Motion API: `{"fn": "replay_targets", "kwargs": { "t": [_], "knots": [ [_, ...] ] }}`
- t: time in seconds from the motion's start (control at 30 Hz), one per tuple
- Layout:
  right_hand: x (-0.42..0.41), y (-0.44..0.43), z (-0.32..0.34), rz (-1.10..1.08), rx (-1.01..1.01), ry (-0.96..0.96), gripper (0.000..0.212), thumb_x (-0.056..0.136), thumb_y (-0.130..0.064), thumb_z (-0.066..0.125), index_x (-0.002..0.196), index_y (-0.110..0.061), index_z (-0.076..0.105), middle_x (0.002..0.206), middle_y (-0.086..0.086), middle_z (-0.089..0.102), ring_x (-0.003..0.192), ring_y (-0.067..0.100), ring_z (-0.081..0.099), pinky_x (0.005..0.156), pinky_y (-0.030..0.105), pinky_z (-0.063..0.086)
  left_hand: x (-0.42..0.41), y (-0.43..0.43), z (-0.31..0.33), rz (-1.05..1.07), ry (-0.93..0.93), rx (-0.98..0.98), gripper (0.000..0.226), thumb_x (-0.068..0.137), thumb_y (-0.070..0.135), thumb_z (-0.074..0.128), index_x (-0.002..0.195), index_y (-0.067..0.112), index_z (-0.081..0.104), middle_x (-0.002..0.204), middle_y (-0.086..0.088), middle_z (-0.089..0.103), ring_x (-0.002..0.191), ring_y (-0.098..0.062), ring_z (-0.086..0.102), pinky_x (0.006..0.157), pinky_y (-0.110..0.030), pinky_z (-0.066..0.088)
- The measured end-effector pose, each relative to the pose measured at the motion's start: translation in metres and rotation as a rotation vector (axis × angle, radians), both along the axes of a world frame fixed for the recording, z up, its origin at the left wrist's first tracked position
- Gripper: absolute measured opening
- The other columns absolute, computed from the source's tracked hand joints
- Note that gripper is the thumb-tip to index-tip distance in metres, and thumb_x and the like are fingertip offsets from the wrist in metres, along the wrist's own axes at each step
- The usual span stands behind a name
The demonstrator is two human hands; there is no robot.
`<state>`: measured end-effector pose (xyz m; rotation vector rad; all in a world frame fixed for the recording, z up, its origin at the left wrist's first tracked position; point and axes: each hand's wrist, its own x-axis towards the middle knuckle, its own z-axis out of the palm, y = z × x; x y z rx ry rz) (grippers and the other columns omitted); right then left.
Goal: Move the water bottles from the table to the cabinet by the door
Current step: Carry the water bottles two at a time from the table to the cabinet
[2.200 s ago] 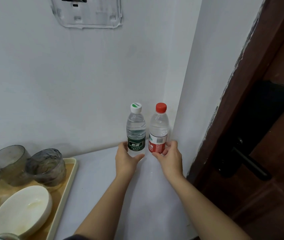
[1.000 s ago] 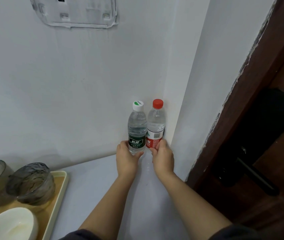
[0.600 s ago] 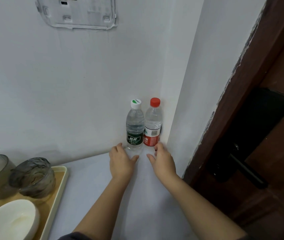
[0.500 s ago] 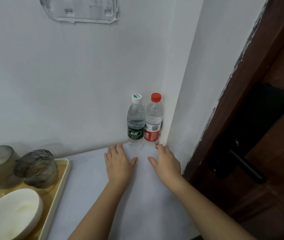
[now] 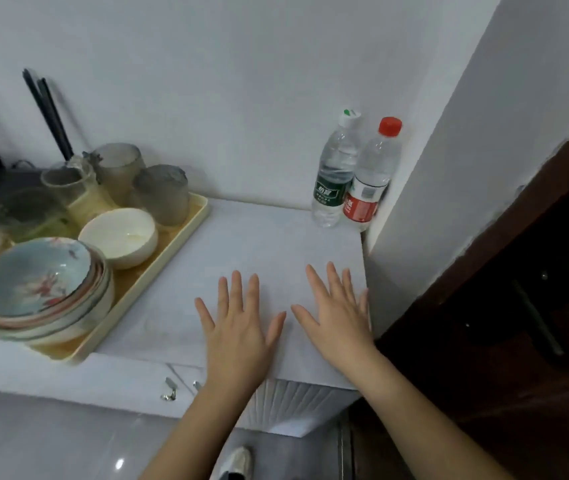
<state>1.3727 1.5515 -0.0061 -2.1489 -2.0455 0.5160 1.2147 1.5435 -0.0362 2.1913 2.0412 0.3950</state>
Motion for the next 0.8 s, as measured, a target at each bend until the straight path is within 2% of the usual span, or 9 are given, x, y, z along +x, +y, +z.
{"fn": "replay_targets", "kwargs": {
  "t": [0.2, 0.33, 0.43, 0.57, 0.73, 0.8],
  "knots": [
    [-0.029, -0.038, -0.013, 0.307, -0.033, 0.010, 0.068, 0.099, -0.055, 0.033, 0.155, -0.037, -0.001, 0.164, 0.005, -0.013, 0.149, 0.026, -0.019, 0.117, 0.057, -0.010, -0.022, -0.100, -0.013, 0.276, -0.062, -0.056, 0.079, 0.090, 0.067, 0.015, 0.154, 0.020, 0.019, 0.162, -0.007, 0.011, 0.150, -0.023, 0.001, 0.116, -0.052, -0.007],
    [-0.056, -0.067, -0.020, 0.581, 0.007, -0.063, 0.068, 0.098, -0.057, 0.029, 0.155, -0.036, -0.004, 0.163, 0.005, -0.017, 0.148, 0.028, -0.022, 0.116, 0.057, -0.013, -0.040, -0.165, -0.019, 0.477, -0.067, -0.122, 0.081, 0.088, 0.069, 0.011, 0.155, 0.024, 0.012, 0.163, -0.003, 0.004, 0.149, -0.018, -0.007, 0.116, -0.050, -0.010],
    [-0.076, -0.090, -0.028, 0.789, 0.072, -0.065, 0.068, 0.099, -0.054, 0.035, 0.155, -0.035, 0.001, 0.164, 0.006, -0.012, 0.149, 0.030, -0.019, 0.114, 0.056, -0.014, -0.050, -0.207, -0.022, 0.625, -0.098, -0.175, 0.083, 0.085, 0.070, 0.005, 0.155, 0.025, 0.007, 0.163, -0.004, 0.000, 0.148, -0.018, -0.011, 0.115, -0.047, -0.013],
    [-0.102, -0.121, -0.048, 1.027, -0.004, -0.168, 0.067, 0.100, -0.056, 0.028, 0.155, -0.035, -0.005, 0.163, 0.005, -0.018, 0.147, 0.029, -0.025, 0.113, 0.057, -0.016, -0.057, -0.259, -0.033, 0.828, -0.134, -0.246, 0.085, 0.083, 0.069, 0.003, 0.155, 0.024, 0.008, 0.163, -0.005, 0.001, 0.150, -0.023, -0.007, 0.117, -0.050, -0.009],
    [-0.140, -0.157, -0.069, 1.224, -0.096, -0.274, 0.069, 0.099, -0.057, 0.026, 0.154, -0.035, -0.010, 0.162, 0.005, -0.019, 0.147, 0.029, -0.024, 0.115, 0.061, -0.012, -0.060, -0.321, -0.047, 1.009, -0.227, -0.345, 0.088, 0.080, 0.070, 0.000, 0.155, 0.025, 0.005, 0.163, -0.005, 0.000, 0.150, -0.025, -0.006, 0.117, -0.053, -0.003],
    [-0.157, -0.176, -0.073, 1.290, -0.131, -0.291, 0.069, 0.099, -0.057, 0.027, 0.154, -0.035, -0.010, 0.163, 0.006, -0.018, 0.147, 0.029, -0.024, 0.115, 0.062, -0.012, -0.062, -0.344, -0.053, 1.069, -0.267, -0.391, 0.084, 0.086, 0.071, 0.005, 0.155, 0.024, 0.001, 0.164, -0.005, -0.002, 0.150, -0.024, -0.007, 0.118, -0.053, -0.001]
  ]
}}
